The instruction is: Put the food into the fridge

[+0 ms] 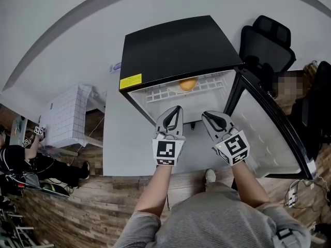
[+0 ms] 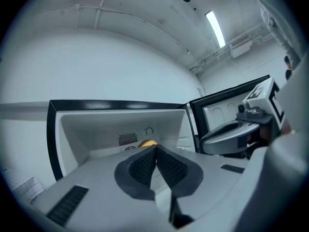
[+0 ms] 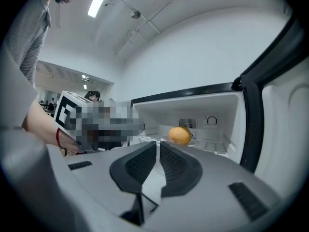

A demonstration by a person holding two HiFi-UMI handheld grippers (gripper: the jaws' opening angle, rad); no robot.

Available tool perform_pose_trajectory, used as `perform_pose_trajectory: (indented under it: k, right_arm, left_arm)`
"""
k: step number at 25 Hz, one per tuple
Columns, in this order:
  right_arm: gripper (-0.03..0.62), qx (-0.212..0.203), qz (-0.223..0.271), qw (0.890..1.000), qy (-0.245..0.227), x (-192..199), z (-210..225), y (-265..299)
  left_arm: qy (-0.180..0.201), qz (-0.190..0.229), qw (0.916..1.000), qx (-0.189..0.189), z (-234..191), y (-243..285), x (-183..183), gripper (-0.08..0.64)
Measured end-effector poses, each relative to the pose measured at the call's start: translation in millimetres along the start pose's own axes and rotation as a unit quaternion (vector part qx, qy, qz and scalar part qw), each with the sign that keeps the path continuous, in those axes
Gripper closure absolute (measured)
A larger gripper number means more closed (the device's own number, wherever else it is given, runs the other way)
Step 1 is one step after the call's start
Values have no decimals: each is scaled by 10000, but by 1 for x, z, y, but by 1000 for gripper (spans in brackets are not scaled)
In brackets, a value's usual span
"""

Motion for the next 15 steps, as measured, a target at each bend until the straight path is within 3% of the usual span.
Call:
perform_pose_trajectory:
  k: [15]
  right_arm:
    - [578,-2,168,9998,85,-2,-41,-45]
  left_arm:
    - [-198,261,9992,214,36,-74,-2,549]
Point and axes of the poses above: the fingertips, and each gripper's own axes: y forward along the fingers, z to its right, x out of its underside, the point moved 7 cm from there along -y, backward along the fingers, and after that the axes turned 9 degrees about x, right-handed, at the moved point
